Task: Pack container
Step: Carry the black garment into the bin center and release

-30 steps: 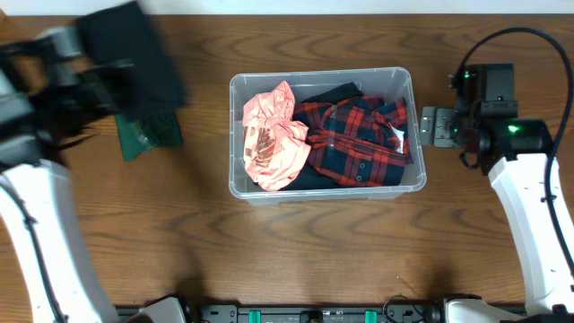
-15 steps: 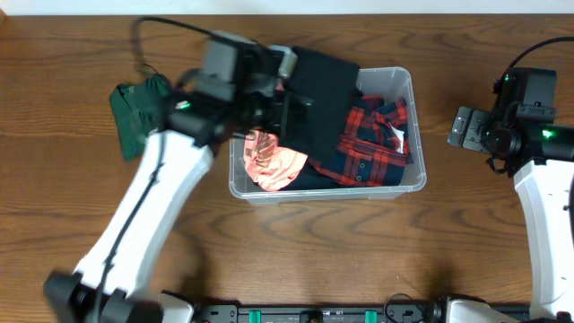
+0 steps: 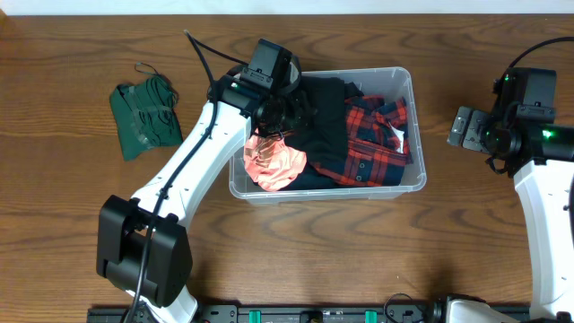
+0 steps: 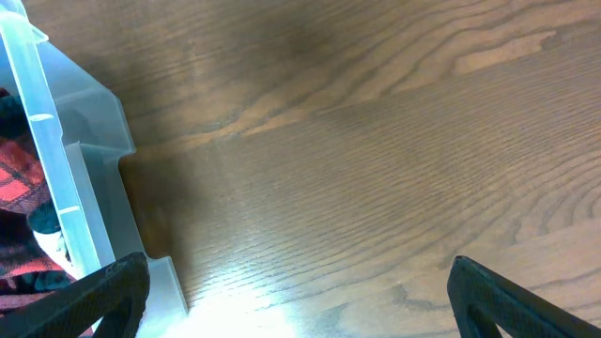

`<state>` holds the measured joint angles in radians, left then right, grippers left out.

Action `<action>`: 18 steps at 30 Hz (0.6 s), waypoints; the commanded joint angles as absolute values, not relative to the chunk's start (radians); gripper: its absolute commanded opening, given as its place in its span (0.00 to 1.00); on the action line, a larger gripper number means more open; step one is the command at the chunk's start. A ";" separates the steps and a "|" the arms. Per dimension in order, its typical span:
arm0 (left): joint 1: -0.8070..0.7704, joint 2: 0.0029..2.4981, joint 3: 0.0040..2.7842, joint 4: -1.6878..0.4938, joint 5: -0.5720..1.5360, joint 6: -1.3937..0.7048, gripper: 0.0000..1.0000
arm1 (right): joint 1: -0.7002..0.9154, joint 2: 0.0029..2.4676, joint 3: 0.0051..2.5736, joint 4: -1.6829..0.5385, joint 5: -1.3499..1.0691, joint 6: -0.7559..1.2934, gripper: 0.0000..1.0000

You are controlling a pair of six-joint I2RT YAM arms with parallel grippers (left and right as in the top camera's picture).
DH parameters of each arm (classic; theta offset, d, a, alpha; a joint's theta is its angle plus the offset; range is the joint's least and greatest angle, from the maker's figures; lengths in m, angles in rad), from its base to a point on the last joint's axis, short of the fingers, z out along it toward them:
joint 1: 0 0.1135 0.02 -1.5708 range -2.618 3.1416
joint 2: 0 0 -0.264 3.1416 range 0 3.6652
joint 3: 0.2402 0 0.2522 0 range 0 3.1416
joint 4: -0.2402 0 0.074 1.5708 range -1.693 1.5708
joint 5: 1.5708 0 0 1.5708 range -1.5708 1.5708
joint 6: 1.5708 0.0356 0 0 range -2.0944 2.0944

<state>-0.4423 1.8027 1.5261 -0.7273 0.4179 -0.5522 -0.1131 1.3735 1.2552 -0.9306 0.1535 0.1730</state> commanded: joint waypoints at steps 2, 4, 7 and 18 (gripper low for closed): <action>-0.442 1.751 1.540 -0.720 0.391 -0.581 0.46 | -0.118 1.359 1.255 -0.933 0.152 0.186 0.99; -0.442 1.706 1.548 -0.717 0.384 -0.581 0.56 | -0.118 1.359 1.255 -0.933 0.152 0.186 0.99; -0.443 1.622 1.552 -0.698 0.305 -0.580 0.73 | -0.118 1.359 1.255 -0.932 0.152 0.186 0.99; -0.524 1.662 1.548 -0.631 0.126 -0.358 0.20 | -0.117 1.359 1.255 -0.933 0.149 0.186 0.99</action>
<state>-0.5045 1.5639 1.5578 -0.6090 0.1745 -0.4358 -0.1131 1.3735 1.2552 -0.9306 0.1513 0.1741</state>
